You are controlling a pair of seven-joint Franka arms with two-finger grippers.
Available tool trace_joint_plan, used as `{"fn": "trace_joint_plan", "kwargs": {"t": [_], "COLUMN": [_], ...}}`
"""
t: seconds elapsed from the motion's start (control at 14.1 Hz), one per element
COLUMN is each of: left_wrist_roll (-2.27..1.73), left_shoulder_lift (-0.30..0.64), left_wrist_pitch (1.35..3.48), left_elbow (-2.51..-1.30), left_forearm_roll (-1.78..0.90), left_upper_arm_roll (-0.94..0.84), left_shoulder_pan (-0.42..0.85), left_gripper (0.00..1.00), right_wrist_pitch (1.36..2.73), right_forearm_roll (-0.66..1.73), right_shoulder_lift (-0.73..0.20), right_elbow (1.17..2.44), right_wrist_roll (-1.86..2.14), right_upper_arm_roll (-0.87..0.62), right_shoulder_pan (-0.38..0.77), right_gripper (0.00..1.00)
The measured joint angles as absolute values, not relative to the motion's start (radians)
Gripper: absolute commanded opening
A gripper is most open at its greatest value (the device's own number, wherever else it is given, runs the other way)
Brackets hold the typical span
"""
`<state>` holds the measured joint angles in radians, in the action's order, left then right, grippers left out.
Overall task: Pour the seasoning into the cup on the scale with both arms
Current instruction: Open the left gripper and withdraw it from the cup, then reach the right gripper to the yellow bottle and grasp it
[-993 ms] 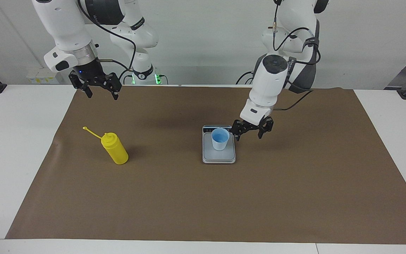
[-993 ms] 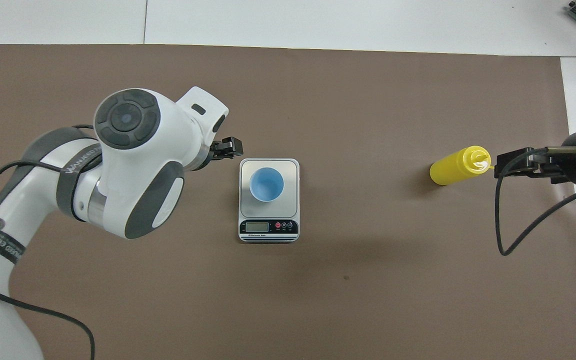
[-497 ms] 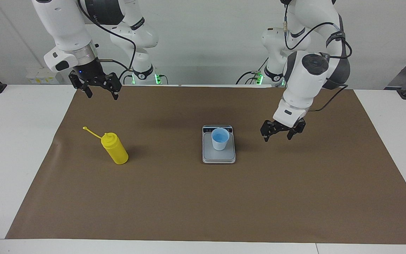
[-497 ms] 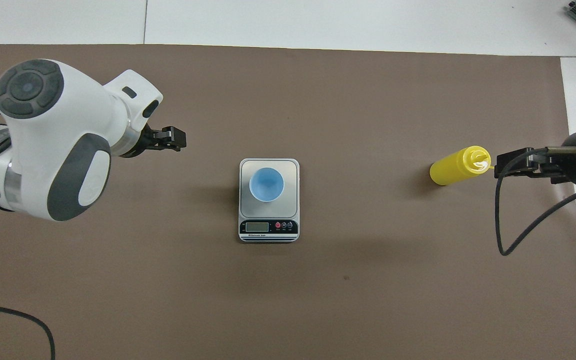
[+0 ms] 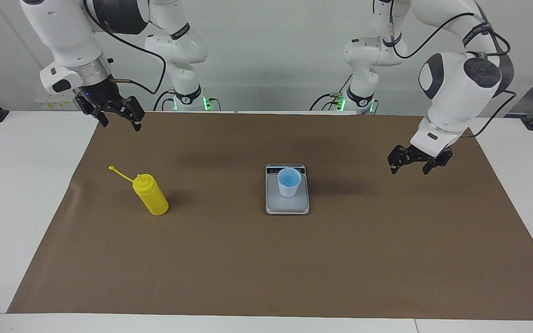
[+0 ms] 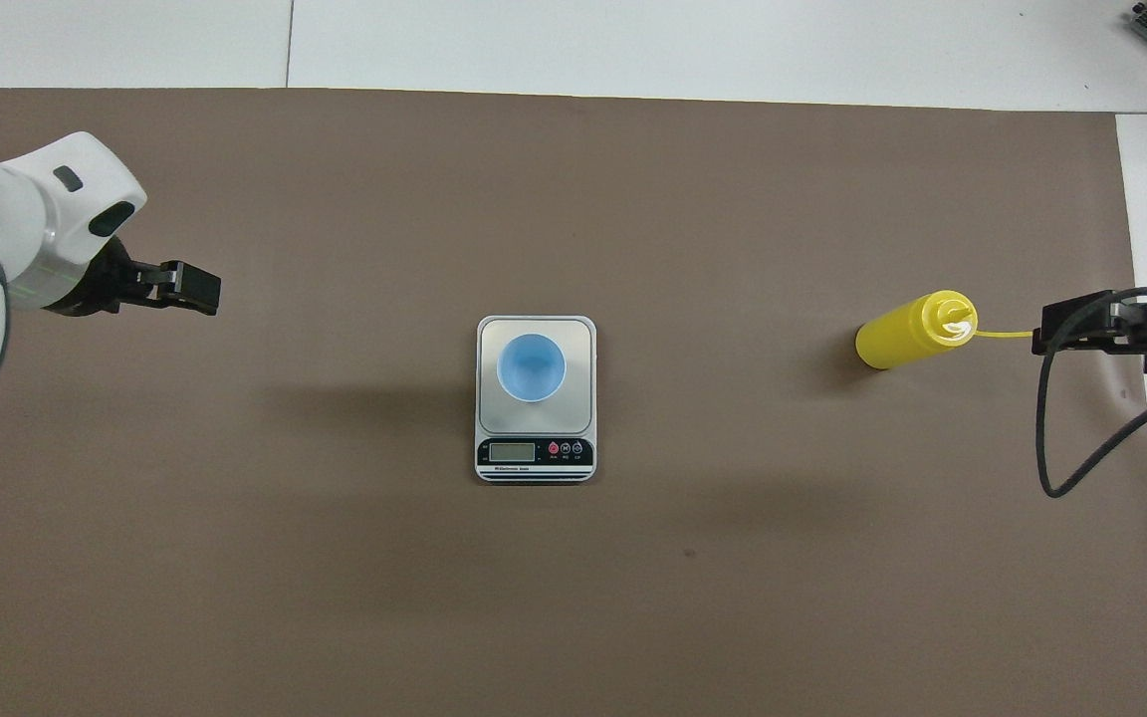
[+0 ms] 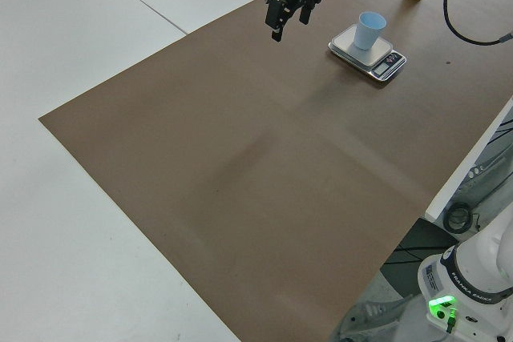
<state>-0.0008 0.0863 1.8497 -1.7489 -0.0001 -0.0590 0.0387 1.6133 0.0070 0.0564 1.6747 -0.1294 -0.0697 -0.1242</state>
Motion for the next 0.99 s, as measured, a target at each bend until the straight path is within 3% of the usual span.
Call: {"fn": "trace_joint_plan", "kwargs": {"t": [0.57, 0.99], "left_wrist_roll": [0.165, 0.133], "left_shoulder_lift": [0.006, -0.012], "left_wrist_pitch": [1.794, 1.624], "left_elbow": [-1.738, -1.622], "left_forearm_roll": [0.0, -0.007], "left_upper_arm_roll": [-0.06, -0.101], "left_shoulder_pan": [-0.077, -0.073], "left_gripper": [1.0, 1.0], "right_wrist_pitch": [1.609, 1.673], "right_forearm_roll": [0.007, 0.017], "right_shoulder_lift": [0.056, 0.057], "right_elbow": [1.68, 1.7], "right_wrist_roll": [-0.1, 0.179], "right_upper_arm_roll": [-0.076, -0.071], "right_shoulder_pan": [-0.12, -0.137], "right_gripper": [1.0, 1.0]}}
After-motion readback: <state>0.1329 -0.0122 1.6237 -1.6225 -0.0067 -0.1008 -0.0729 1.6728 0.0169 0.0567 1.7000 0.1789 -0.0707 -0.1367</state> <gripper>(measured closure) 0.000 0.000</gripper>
